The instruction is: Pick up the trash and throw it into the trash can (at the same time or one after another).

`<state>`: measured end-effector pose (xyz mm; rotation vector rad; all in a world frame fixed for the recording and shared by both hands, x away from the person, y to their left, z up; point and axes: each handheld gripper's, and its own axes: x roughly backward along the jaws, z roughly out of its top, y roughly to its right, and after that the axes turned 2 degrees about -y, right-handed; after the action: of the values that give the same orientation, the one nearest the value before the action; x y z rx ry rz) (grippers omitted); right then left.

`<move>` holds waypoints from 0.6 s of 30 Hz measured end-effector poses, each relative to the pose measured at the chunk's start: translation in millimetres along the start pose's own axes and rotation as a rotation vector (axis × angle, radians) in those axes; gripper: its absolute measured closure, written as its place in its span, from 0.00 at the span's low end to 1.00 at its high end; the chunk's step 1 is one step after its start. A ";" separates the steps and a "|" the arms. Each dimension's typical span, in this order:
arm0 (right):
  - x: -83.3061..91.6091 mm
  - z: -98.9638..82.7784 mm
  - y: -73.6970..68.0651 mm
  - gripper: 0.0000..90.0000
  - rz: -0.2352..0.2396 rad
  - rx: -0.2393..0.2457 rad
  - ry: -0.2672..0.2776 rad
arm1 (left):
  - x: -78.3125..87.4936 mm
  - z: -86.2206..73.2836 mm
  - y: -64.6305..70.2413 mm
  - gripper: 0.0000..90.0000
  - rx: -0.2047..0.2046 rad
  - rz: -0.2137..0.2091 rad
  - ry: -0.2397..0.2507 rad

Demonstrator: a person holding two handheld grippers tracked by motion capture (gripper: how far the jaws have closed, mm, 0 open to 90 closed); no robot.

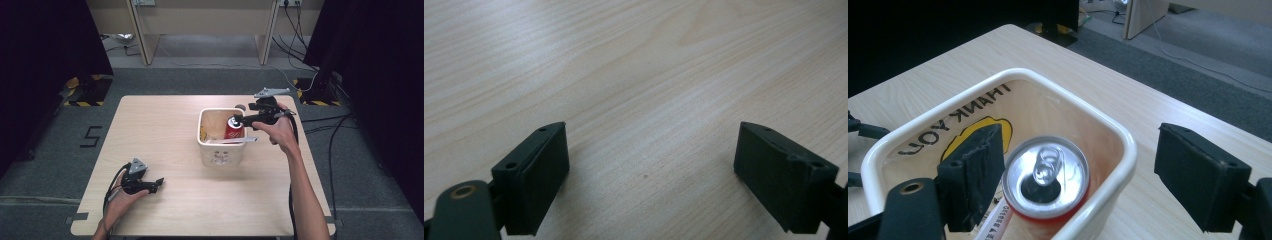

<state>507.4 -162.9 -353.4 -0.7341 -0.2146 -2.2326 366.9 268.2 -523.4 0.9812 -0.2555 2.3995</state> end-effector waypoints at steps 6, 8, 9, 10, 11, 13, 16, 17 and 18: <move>11.2 -0.1 0.9 0.23 -0.024 0.007 0.011 | 0.0 0.0 0.0 0.15 0.000 0.000 0.000; 14.2 -0.1 0.6 0.23 -0.062 0.024 0.003 | 0.0 0.0 0.0 0.15 0.000 0.000 0.000; 15.5 -0.2 0.1 0.23 -0.083 0.033 -0.005 | 0.0 0.0 0.0 0.15 0.000 0.000 0.000; 16.7 -0.6 -0.4 0.23 -0.094 0.040 -0.010 | 0.0 0.0 0.0 0.15 0.000 0.000 0.000; 18.1 -0.9 -0.7 0.23 -0.104 0.048 -0.013 | 0.1 0.0 -0.1 0.15 -0.002 0.000 -0.001; 21.2 -1.2 -0.9 0.23 -0.113 0.052 -0.009 | 0.0 0.0 0.0 0.15 0.000 0.000 0.000; 26.5 -1.4 -0.1 0.23 -0.122 0.050 0.005 | 0.0 0.0 0.0 0.15 0.000 0.000 0.000; 28.1 -1.6 0.2 0.23 -0.126 0.047 0.008 | 0.0 0.0 0.0 0.15 0.000 0.000 0.000; 29.7 -1.8 0.5 0.23 -0.130 0.044 0.008 | 0.0 0.0 0.0 0.15 0.000 0.000 0.000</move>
<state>490.7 -182.3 -338.1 -0.7046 -0.3152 -2.3457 366.9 268.2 -523.4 0.9814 -0.2559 2.3993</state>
